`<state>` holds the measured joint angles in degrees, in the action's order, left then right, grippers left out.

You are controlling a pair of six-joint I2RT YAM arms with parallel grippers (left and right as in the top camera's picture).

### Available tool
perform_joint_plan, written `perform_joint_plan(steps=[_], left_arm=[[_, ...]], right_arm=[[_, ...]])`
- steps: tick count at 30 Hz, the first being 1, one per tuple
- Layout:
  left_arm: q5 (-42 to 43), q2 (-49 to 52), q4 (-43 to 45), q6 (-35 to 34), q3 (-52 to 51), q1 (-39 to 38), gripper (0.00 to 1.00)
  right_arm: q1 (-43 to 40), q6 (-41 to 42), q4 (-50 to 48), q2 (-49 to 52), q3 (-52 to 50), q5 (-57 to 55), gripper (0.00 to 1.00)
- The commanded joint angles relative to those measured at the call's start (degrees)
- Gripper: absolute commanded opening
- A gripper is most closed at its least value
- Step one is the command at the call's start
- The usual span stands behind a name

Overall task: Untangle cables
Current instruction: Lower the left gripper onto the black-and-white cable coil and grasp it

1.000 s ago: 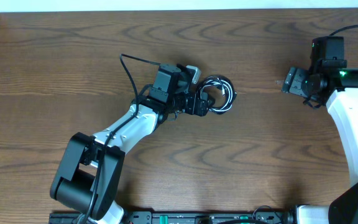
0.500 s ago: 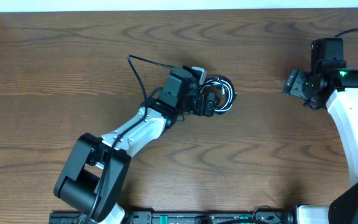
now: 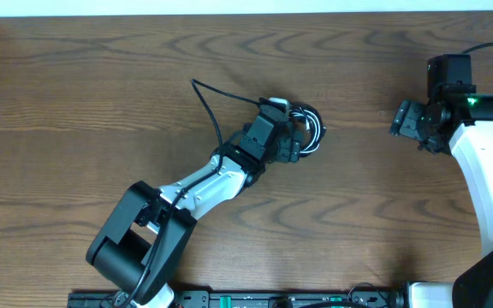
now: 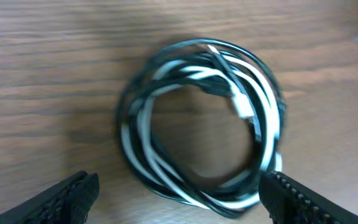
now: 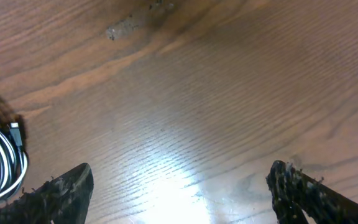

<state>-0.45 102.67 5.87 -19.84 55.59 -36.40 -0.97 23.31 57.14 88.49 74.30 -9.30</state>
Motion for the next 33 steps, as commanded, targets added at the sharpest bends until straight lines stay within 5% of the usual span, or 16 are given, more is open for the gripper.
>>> perform_joint_plan(steps=[1, 19, 24, 33], left_arm=[[-7.6, 1.2, 0.3, -1.3, 0.5, 0.0, 0.88], [-6.6, 8.8, 12.4, -0.8, 0.6, 0.1, 0.87], [-6.6, 8.8, 12.2, -0.8, 0.6, 0.1, 0.65], [-6.6, 8.8, 11.8, -0.8, 0.6, 0.6, 0.76]], right_arm=[[0.2, 0.4, 0.5, 0.2, 0.9, -1.1, 0.86], [0.2, -0.2, 2.7, 0.2, 0.9, -1.1, 0.85], [0.2, -0.2, 2.9, 0.2, 0.9, -0.6, 0.85], [0.3, -0.7, 5.9, 0.2, 0.9, -0.9, 0.86]])
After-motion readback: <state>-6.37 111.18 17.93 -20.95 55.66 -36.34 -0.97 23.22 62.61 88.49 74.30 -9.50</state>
